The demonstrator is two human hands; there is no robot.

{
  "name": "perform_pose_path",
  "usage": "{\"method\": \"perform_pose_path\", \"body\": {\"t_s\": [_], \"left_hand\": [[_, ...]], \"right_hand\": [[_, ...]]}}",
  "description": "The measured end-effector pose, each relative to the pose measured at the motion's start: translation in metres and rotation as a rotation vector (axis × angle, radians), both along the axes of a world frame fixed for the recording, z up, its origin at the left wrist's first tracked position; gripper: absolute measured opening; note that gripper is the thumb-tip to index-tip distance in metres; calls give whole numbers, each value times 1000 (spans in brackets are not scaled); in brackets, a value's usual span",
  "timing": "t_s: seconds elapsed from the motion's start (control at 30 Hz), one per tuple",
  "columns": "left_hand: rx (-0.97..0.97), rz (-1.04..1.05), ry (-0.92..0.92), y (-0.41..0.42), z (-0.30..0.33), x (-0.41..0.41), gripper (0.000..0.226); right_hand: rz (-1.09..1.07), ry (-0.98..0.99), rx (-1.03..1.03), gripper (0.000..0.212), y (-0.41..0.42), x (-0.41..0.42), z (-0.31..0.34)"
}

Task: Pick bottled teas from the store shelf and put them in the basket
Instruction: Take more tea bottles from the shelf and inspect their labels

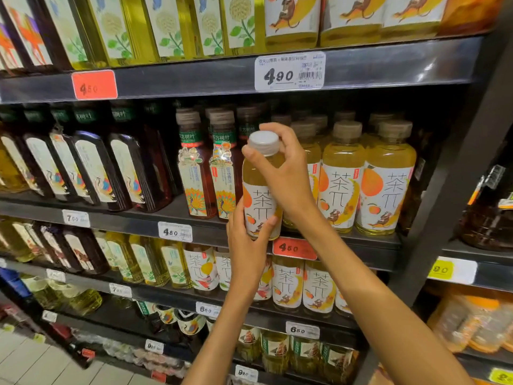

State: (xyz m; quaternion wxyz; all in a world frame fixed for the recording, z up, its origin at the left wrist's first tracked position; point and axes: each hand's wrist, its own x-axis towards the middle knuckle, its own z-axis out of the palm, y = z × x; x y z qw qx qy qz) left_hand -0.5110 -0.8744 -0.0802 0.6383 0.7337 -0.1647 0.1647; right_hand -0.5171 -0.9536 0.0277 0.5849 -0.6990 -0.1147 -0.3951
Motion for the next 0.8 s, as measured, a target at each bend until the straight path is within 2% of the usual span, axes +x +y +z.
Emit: {"method": "perform_pose_path", "body": {"t_s": [0.17, 0.33, 0.43, 0.5, 0.63, 0.8], "left_hand": [[26, 28, 5, -6, -5, 5, 72], [-37, 67, 23, -9, -4, 4, 59], [-83, 89, 19, -11, -2, 2, 54], [-59, 108, 14, -13, -1, 2, 51], [21, 157, -4, -16, 4, 2, 55], [183, 307, -18, -20, 8, 2, 62]], "right_hand": [[-88, 27, -97, 43, -1, 9, -1], [-251, 39, -241, 56, -2, 9, 4], [-314, 9, -390, 46, -5, 6, 4], [-375, -4, -514, 49, -9, 4, 3], [-589, 58, -838, 77, -22, 9, 2], [-727, 4, -861, 75, -27, 13, -3]]}}
